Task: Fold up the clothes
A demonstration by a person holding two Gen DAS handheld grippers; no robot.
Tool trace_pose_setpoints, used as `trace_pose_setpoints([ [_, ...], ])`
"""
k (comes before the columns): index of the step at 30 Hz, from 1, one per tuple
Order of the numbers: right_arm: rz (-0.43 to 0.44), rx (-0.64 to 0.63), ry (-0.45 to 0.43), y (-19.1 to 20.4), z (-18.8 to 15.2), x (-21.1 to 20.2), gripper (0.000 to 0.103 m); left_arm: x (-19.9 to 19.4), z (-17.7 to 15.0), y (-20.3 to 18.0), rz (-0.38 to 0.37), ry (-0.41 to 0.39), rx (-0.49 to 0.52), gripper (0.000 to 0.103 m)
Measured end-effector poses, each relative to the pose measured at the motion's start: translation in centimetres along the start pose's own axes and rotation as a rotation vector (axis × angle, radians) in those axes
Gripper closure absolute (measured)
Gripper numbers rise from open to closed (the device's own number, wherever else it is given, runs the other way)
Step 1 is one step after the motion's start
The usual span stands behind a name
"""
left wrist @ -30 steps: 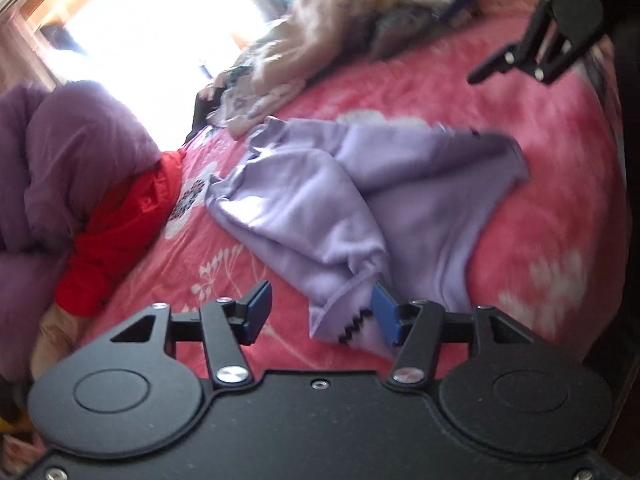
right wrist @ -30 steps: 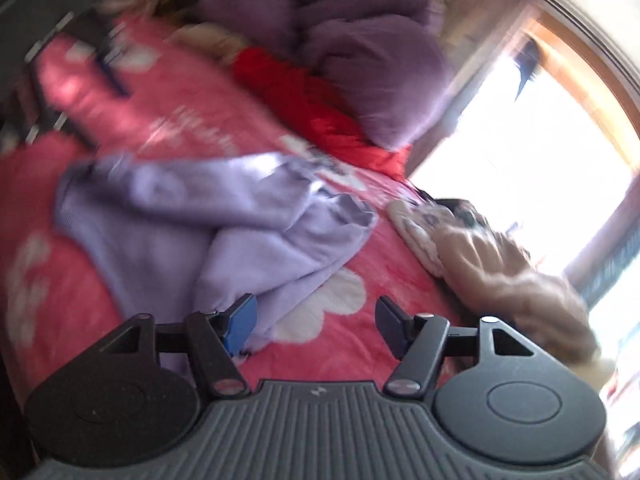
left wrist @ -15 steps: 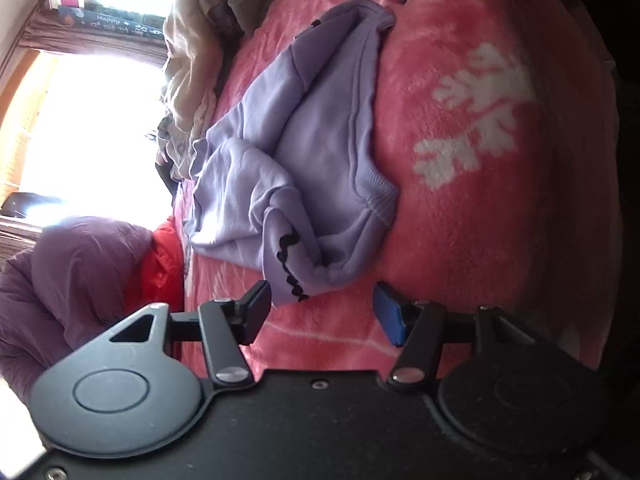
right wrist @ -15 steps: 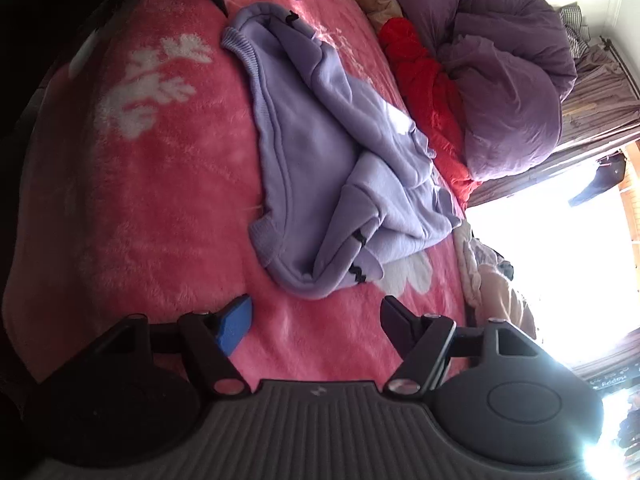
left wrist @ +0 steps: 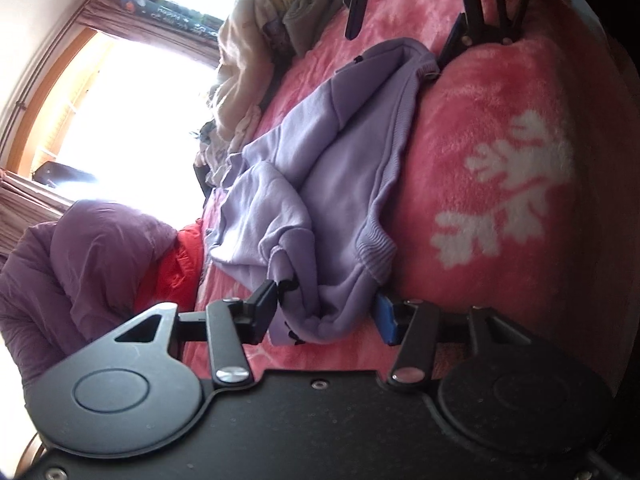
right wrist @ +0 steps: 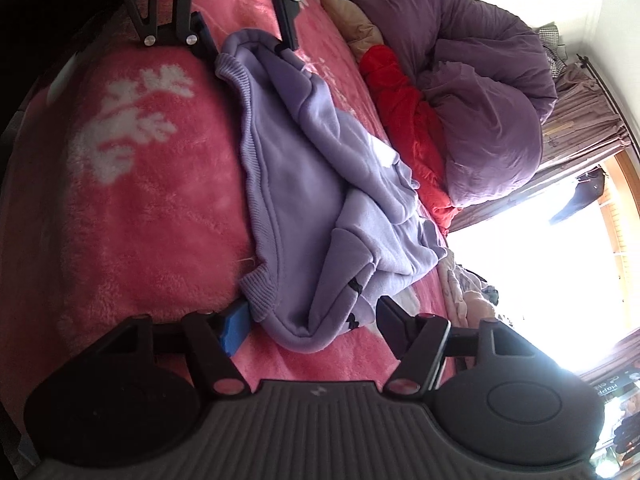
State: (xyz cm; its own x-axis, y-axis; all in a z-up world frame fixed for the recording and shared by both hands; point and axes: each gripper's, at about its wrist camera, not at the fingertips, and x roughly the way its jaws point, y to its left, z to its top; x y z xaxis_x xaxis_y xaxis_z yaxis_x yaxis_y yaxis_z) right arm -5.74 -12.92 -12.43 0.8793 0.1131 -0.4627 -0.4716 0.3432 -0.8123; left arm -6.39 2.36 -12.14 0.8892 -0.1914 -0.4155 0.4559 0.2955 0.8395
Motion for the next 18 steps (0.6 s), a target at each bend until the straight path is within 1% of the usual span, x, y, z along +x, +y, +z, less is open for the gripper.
trace_pose_setpoints([
  [2, -0.009, 0.008, -0.013, 0.2, -0.2, 0.0, 0.041, 0.1, -0.1, -0.4, 0.001, -0.005, 0.018, 0.052],
  [3, -0.010, 0.004, -0.023, 0.3, -0.4, 0.1, 0.047, 0.4, 0.0, -0.5, 0.000, -0.007, 0.025, 0.052],
  [5, -0.024, 0.001, -0.033, 0.3, -0.4, 0.4, 0.053, 1.0, 0.2, -0.5, -0.005, -0.009, 0.034, 0.052],
  [6, -0.042, 0.002, -0.033, 0.2, -0.3, 0.5, 0.059, 1.2, 0.4, -0.2, -0.011, -0.010, 0.031, 0.052],
  [7, -0.067, 0.005, -0.030, 0.1, -0.2, 0.6, 0.061, 1.4, 0.6, 0.1, -0.012, -0.010, 0.021, 0.054],
  [8, -0.088, 0.013, -0.024, -0.2, -0.1, 0.7, 0.061, 1.4, 0.6, 0.4, -0.014, -0.009, 0.008, 0.060],
  [9, -0.095, 0.031, -0.017, -0.6, -0.1, 0.8, 0.060, 1.5, 0.6, 0.7, -0.018, -0.007, -0.012, 0.063],
  [11, -0.087, 0.032, -0.018, -0.5, -0.3, 0.9, 0.060, 1.7, 0.4, 0.9, -0.030, -0.004, -0.055, 0.065],
  [12, -0.084, 0.017, -0.018, -0.3, -0.5, 1.1, 0.060, 1.9, 0.3, 0.8, -0.033, -0.004, -0.056, 0.066],
  [14, -0.081, 0.032, -0.017, -0.4, -0.6, 1.6, 0.061, 2.1, 0.5, 0.4, -0.034, -0.007, -0.049, 0.070],
  [15, -0.079, 0.047, -0.017, -0.6, -0.6, 1.8, 0.062, 2.1, 0.6, 0.5, -0.033, -0.007, -0.056, 0.071],
  [16, -0.078, 0.062, -0.017, -0.8, -0.7, 2.1, 0.069, 2.0, 0.6, 0.7, -0.030, -0.006, -0.068, 0.074],
  [18, -0.062, 0.076, -0.021, -1.1, -0.5, 1.9, 0.075, 1.6, 0.6, 1.0, -0.033, -0.001, -0.096, 0.077],
])
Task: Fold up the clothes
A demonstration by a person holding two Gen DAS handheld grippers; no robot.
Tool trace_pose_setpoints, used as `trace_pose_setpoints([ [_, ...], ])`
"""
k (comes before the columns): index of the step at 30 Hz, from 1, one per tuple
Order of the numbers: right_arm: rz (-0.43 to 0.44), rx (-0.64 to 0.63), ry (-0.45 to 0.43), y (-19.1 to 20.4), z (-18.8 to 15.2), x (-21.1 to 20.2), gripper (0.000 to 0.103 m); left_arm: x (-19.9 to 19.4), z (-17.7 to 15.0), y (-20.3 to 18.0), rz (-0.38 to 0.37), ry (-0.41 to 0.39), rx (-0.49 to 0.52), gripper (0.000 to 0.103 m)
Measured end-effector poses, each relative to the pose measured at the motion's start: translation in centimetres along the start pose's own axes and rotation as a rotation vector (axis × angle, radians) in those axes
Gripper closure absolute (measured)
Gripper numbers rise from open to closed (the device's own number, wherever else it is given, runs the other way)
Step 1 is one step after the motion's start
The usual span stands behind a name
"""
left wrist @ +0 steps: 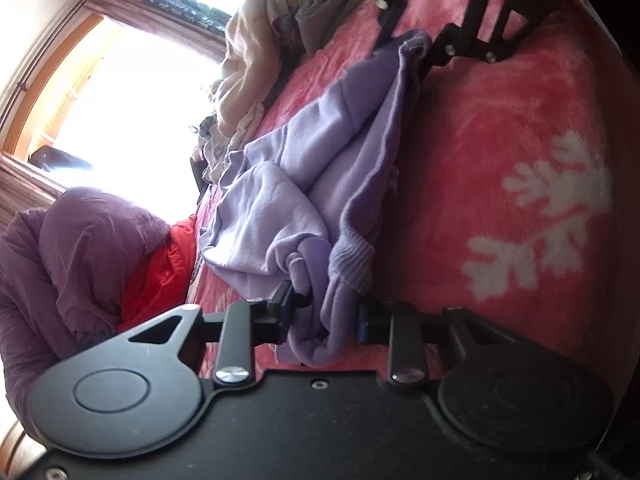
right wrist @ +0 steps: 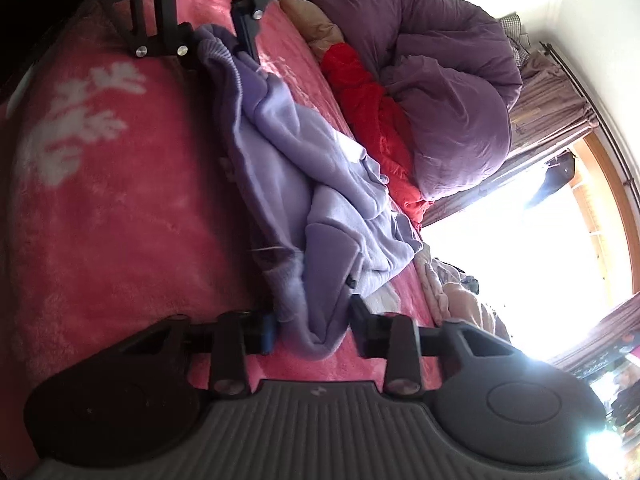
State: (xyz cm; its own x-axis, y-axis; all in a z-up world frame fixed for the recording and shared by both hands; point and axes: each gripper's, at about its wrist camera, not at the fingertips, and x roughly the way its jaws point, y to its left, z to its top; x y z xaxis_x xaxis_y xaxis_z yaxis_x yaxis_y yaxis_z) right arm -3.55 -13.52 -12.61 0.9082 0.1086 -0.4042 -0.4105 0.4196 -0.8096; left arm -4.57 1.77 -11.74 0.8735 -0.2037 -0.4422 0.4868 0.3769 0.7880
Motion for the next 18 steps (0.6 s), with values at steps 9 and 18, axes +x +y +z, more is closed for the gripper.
trace_pose_setpoints([
  [9, 0.069, 0.029, -0.018, -1.9, 1.1, -3.2, 0.080, -3.6, 1.1, 1.6, -0.016, -0.018, -0.026, 0.082],
  [18, 0.256, 0.039, -0.013, -4.1, 2.5, -11.1, 0.080, -10.4, 1.4, 2.8, -0.138, -0.047, -0.030, 0.082],
])
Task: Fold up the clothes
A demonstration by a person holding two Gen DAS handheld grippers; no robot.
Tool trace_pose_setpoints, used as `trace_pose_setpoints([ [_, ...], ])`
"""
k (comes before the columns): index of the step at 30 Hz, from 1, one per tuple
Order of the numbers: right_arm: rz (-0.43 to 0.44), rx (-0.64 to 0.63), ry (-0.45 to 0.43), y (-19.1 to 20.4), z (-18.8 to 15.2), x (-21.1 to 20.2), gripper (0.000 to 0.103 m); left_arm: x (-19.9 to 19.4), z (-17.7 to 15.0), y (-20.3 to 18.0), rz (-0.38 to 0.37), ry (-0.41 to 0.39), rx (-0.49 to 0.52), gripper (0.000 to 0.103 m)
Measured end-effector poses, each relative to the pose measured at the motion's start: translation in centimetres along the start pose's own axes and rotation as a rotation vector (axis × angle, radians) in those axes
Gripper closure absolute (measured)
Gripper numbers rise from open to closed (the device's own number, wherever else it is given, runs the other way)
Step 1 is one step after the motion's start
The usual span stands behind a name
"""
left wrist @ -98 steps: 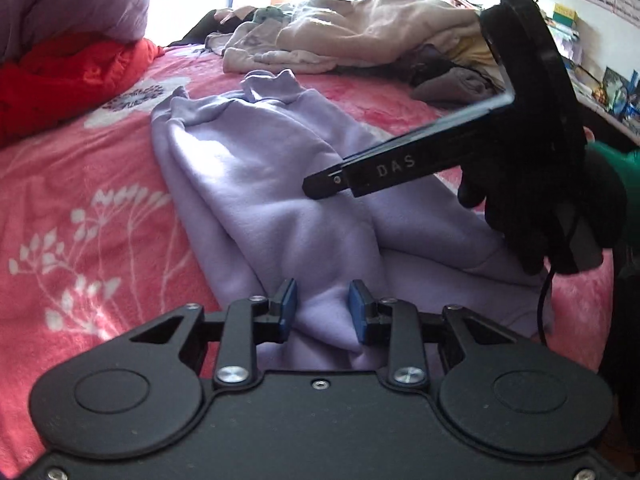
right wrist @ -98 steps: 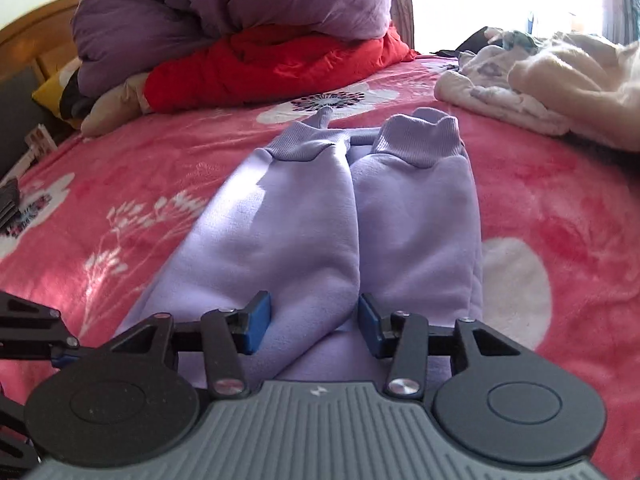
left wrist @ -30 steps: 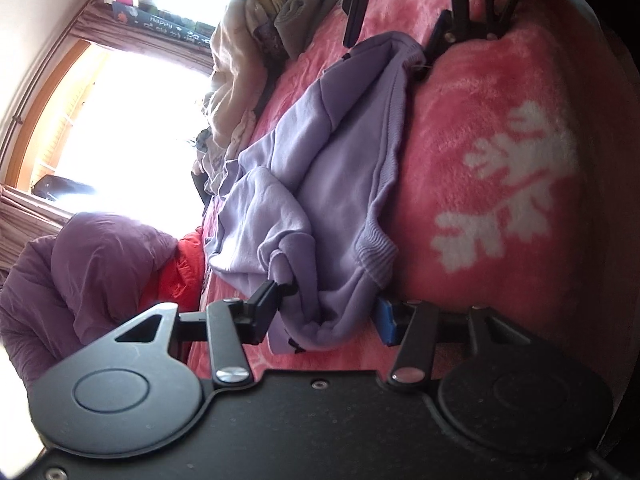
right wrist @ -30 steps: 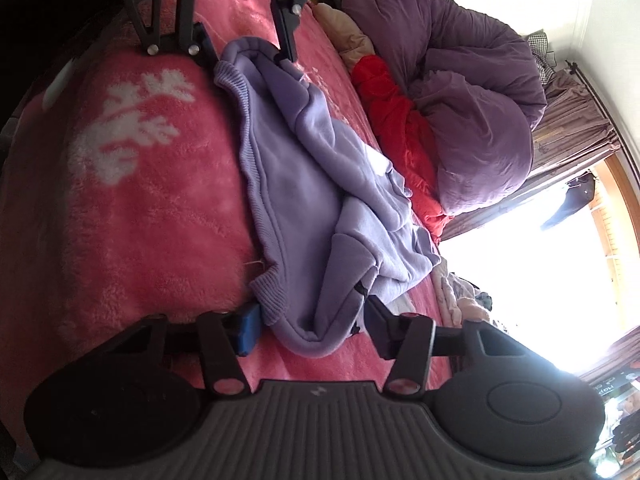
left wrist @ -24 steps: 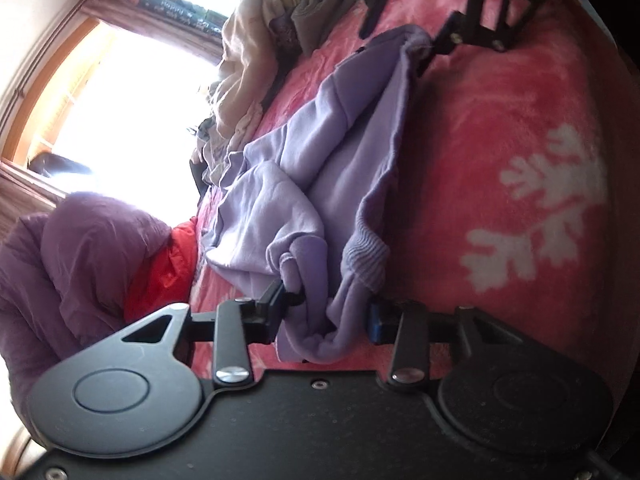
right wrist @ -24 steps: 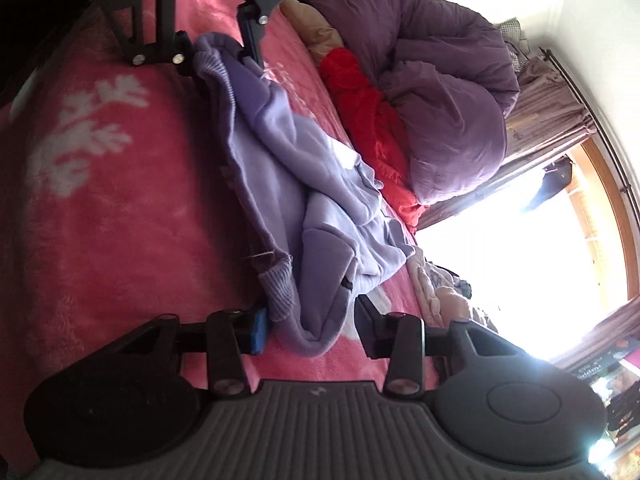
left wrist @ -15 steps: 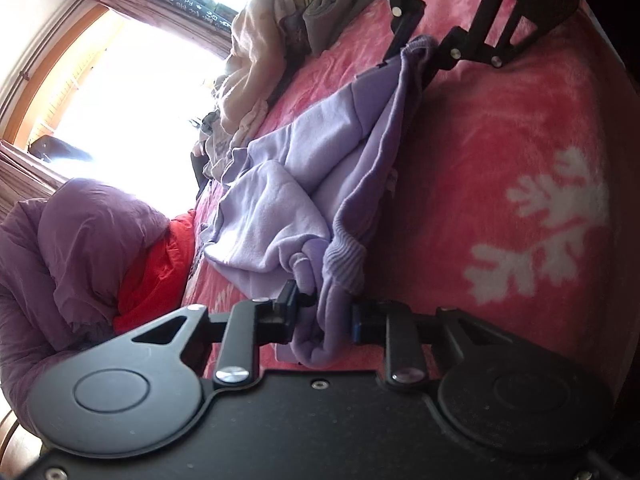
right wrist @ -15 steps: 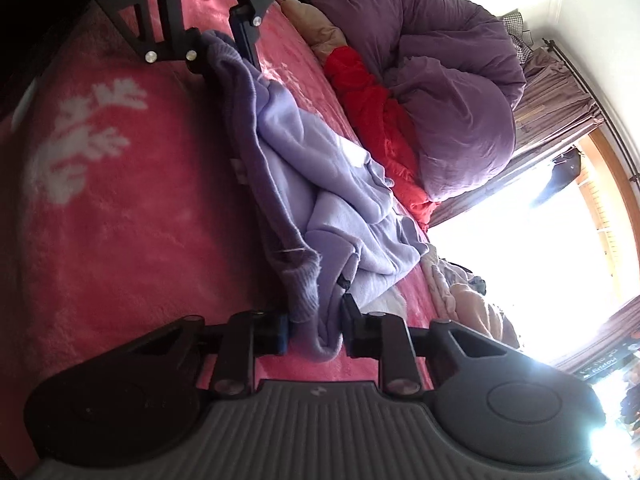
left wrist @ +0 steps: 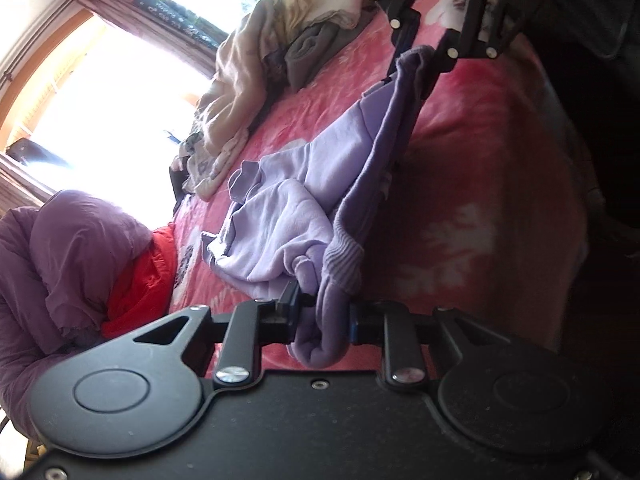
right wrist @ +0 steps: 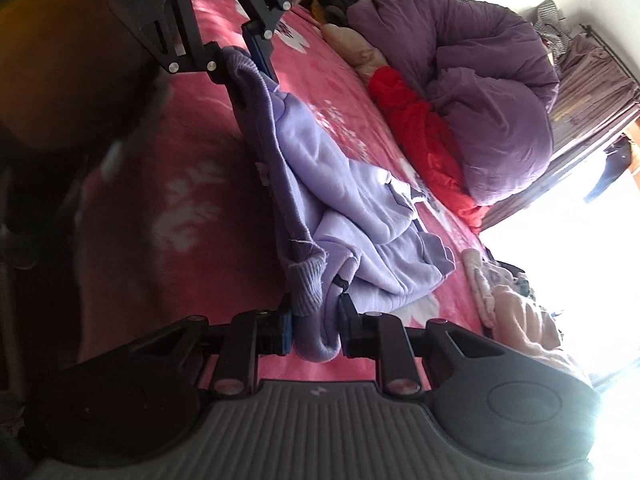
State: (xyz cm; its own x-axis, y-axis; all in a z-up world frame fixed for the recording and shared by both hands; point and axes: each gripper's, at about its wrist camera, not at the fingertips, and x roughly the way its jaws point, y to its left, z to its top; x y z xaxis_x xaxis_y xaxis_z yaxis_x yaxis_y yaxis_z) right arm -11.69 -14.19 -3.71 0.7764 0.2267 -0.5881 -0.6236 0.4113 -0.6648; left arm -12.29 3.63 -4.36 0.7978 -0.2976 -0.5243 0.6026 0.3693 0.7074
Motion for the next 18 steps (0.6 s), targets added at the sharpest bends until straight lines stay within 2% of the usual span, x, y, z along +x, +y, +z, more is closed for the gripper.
trace_pose_setpoints([
  [3, -0.010, 0.005, -0.015, -0.3, 0.5, -2.4, 0.080, -2.1, 0.6, 1.2, -0.008, -0.026, -0.043, 0.082],
  [8, -0.069, 0.115, -0.063, -3.9, 1.5, -3.6, 0.079, -2.8, 1.4, 6.1, -0.028, -0.086, -0.245, 0.082],
  [12, -0.121, 0.261, -0.117, -7.9, 1.7, -2.7, 0.076, -1.3, 1.4, 9.9, -0.046, -0.136, -0.437, 0.081],
  [18, -0.075, 0.528, -0.176, -13.6, 0.6, 0.8, 0.073, 2.3, 0.1, 15.0, -0.139, -0.203, -0.737, 0.081],
])
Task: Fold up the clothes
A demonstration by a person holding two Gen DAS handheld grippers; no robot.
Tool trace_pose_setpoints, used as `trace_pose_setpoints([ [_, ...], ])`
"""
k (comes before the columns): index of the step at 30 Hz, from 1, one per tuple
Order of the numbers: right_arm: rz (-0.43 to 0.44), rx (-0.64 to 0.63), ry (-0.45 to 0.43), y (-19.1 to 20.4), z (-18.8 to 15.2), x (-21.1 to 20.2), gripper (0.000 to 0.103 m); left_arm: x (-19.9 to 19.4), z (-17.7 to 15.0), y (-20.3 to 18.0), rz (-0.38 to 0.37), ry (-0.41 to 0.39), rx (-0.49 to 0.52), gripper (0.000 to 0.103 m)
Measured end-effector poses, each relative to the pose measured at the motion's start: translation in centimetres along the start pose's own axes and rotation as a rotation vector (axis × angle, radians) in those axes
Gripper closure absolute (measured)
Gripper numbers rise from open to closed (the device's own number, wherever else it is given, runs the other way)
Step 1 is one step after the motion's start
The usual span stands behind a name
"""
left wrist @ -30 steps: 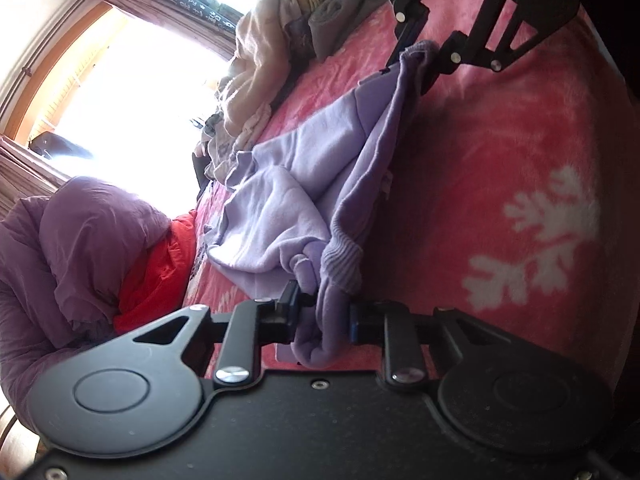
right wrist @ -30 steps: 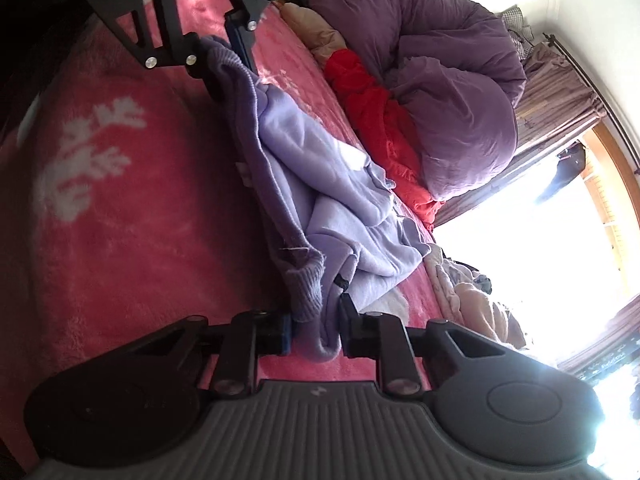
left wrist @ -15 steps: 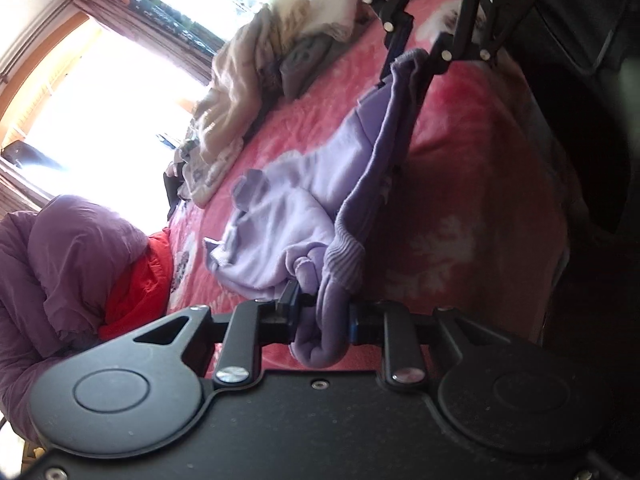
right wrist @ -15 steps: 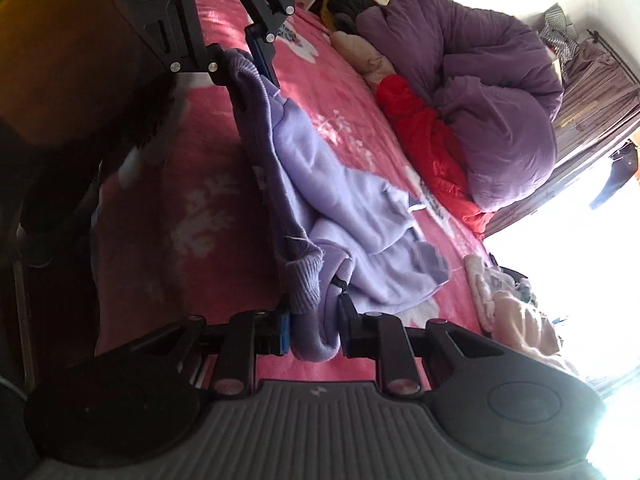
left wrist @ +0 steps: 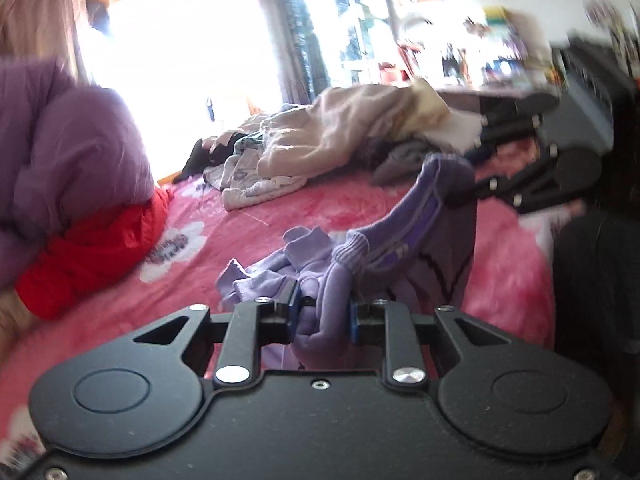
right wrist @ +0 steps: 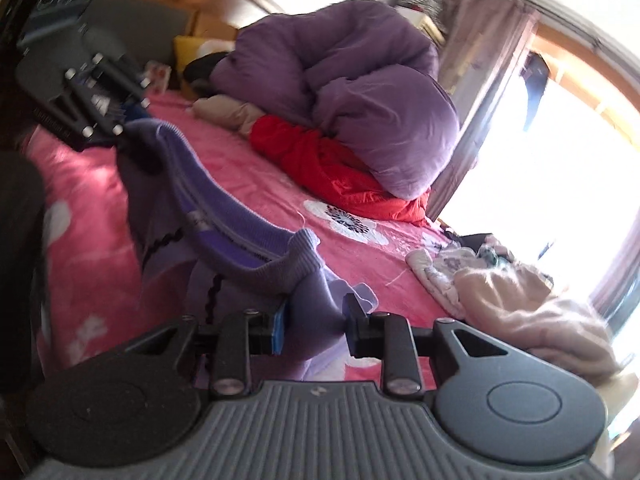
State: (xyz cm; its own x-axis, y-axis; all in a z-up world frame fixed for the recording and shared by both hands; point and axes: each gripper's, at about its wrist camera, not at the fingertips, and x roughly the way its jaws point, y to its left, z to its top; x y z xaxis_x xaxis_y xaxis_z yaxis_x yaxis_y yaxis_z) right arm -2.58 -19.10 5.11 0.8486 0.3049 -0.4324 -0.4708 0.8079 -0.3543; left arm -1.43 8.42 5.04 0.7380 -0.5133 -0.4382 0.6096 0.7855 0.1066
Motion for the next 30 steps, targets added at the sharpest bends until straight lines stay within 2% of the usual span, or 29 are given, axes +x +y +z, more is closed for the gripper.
trace_pose_setpoints([
  [4, 0.048, 0.253, -0.014, -4.1, -0.3, 3.3, 0.073, 2.6, 1.1, 4.3, -0.059, -0.041, -0.243, 0.081],
  [6, 0.070, 0.367, -0.010, -5.9, -0.7, 5.2, 0.073, 4.4, 1.6, 6.2, -0.079, -0.056, -0.325, 0.082],
  [10, 0.075, 0.478, -0.007, -8.2, -1.4, 8.9, 0.073, 8.0, 2.5, 9.8, -0.105, -0.078, -0.467, 0.084],
  [14, 0.081, 0.554, -0.011, -9.8, -2.3, 12.2, 0.073, 11.1, 3.2, 12.3, -0.104, -0.108, -0.516, 0.087],
  [19, 0.134, 0.653, -0.027, -12.1, -3.7, 16.4, 0.077, 15.0, 2.8, 14.9, -0.129, -0.106, -0.558, 0.089],
  [21, 0.149, 0.680, -0.027, -12.7, -4.4, 17.9, 0.077, 16.5, 2.3, 15.5, -0.128, -0.081, -0.574, 0.089],
  [24, 0.163, 0.760, 0.008, -12.9, -6.4, 19.5, 0.077, 18.4, 1.1, 16.1, -0.122, 0.001, -0.607, 0.086],
  [26, 0.183, 0.814, 0.029, -12.8, -7.4, 20.1, 0.069, 18.3, 0.1, 16.4, -0.119, 0.044, -0.638, 0.048],
  [27, 0.200, 0.831, 0.037, -12.9, -7.6, 20.2, 0.059, 18.0, -0.3, 16.7, -0.117, 0.058, -0.664, 0.044],
  [28, 0.214, 0.846, 0.036, -13.0, -7.6, 20.1, 0.040, 17.4, -0.8, 17.1, -0.114, 0.063, -0.704, 0.044],
  [30, 0.217, 0.881, 0.012, -13.2, -7.5, 19.4, 0.024, 16.0, -1.7, 17.7, -0.100, 0.068, -0.771, 0.043],
])
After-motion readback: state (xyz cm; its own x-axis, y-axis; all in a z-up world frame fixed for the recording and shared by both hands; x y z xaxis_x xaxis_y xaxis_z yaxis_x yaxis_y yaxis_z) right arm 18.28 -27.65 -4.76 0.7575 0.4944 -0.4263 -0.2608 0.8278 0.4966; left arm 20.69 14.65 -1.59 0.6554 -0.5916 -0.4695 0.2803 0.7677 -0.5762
